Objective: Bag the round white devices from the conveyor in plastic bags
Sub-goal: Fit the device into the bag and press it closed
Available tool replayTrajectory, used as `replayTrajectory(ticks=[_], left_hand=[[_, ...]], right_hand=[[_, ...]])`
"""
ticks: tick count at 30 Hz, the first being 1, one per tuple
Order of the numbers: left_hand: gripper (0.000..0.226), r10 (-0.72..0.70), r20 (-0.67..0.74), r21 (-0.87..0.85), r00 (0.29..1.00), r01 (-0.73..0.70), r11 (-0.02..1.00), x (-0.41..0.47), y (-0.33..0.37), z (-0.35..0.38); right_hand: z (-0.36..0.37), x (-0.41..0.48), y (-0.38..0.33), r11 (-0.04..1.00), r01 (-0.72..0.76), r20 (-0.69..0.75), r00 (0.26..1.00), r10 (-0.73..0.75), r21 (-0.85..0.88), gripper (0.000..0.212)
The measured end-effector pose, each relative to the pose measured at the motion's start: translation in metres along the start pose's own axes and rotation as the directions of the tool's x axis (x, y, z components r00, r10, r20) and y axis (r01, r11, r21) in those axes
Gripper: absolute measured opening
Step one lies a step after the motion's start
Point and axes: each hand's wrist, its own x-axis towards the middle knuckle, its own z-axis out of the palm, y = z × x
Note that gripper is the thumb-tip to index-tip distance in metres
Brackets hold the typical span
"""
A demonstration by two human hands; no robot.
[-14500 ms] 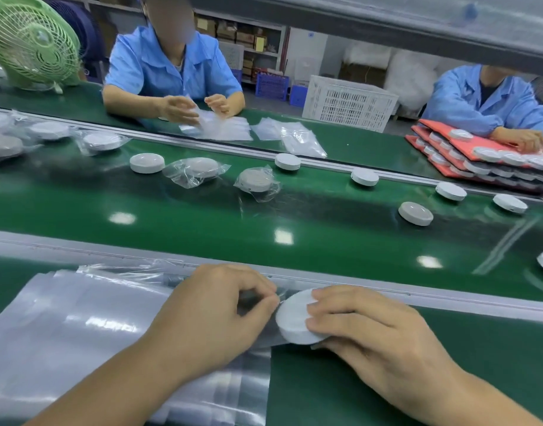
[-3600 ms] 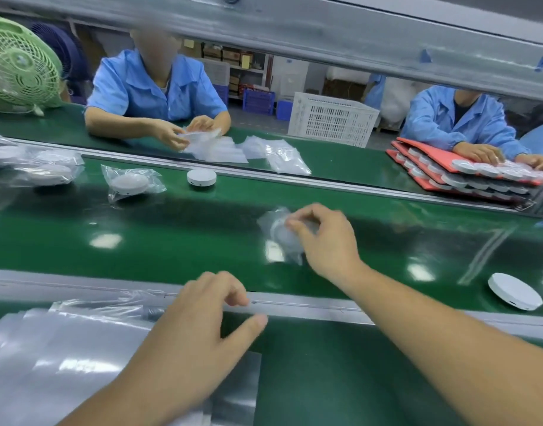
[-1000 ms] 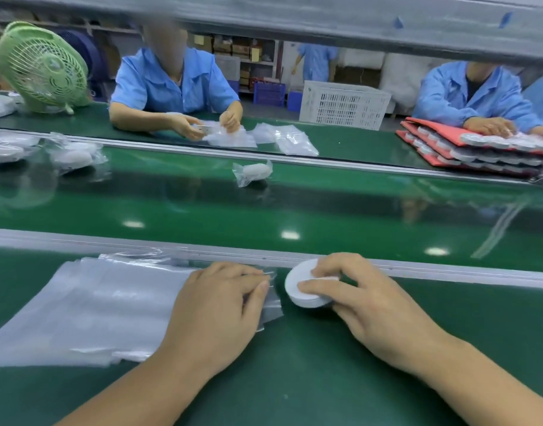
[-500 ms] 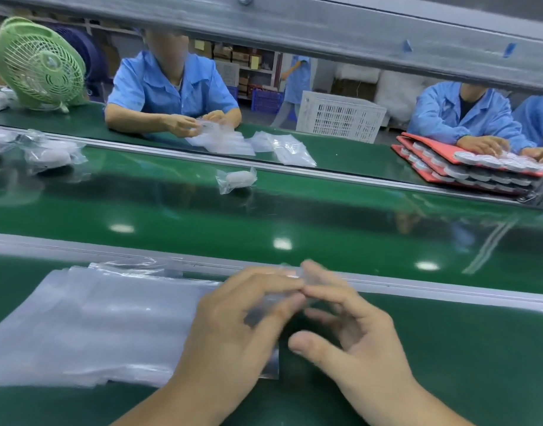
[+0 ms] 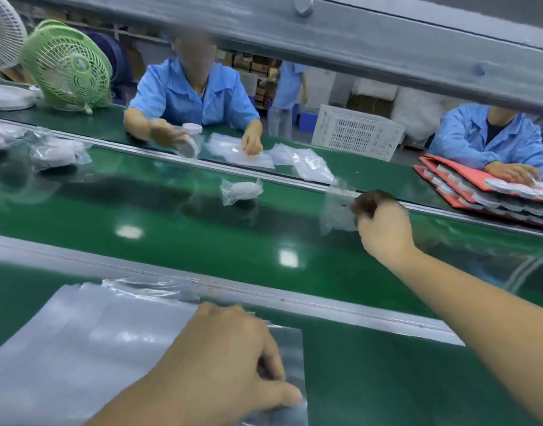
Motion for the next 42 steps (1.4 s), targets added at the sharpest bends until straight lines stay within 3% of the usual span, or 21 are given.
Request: replayTrajectory(ticks=[3,5,7,8,10,14,19,23,27,42], left_hand=[[0.038,0.035,-0.005,0.050,0.999,-0.035,0.998,0.010,-0.004,0.015],[0.048,0.056,-0.012,0.020,0.998,-0.055,0.998,0.014,-0.010,0.021],[0.054,0.067,-0.023,0.043,0.997,-0.066,0.997,0.014,-0.013,0.023],[0.047,0.060,-0.031,0.088,0.998,-0.057,0.994,0.014,-0.012,0.023],[0.029,0.043,-0.091,0.071,0.995,-0.036,0.997,0.013,-0.011,0.022],[0.014,0.088,-0.207,0.094,0.974,-0.070,0.993,0.010,-0.009,0.028],[0.023,0.078,-0.259,0.130,0.963,-0.046,0.990,0.006,-0.003,0.039],[0.034,0.104,-0.274,0.215,0.956,-0.045,0.976,0.003,0.004,0.049],[0.036,0.091,-0.258,0.240,0.962,-0.028,0.970,0.000,0.006,0.045],[0.039,0.071,-0.231,0.298,0.970,0.001,0.955,-0.005,0.014,0.045]], right_hand=[[0.032,0.050,0.019,0.974,-0.044,0.138,0.988,0.076,-0.221,0.012],[0.051,0.061,0.025,0.949,-0.074,0.297,0.940,0.169,-0.306,0.024],[0.066,0.058,0.028,0.948,-0.084,0.448,0.866,0.222,-0.306,0.038],[0.070,0.055,0.029,0.955,-0.087,0.469,0.856,0.216,-0.283,0.042],[0.069,0.045,0.034,0.958,-0.060,0.429,0.885,0.182,-0.282,0.045],[0.033,0.004,0.052,0.967,0.064,0.380,0.924,0.036,-0.247,0.039],[-0.012,-0.089,0.069,0.971,0.164,0.325,0.940,-0.101,-0.175,0.032],[-0.029,-0.123,0.081,0.975,0.050,0.197,0.980,-0.006,-0.215,0.044],[-0.023,-0.120,0.079,0.954,0.038,0.262,0.964,0.043,-0.298,0.053],[-0.015,-0.117,0.092,0.967,-0.001,0.207,0.977,0.055,-0.253,0.033]])
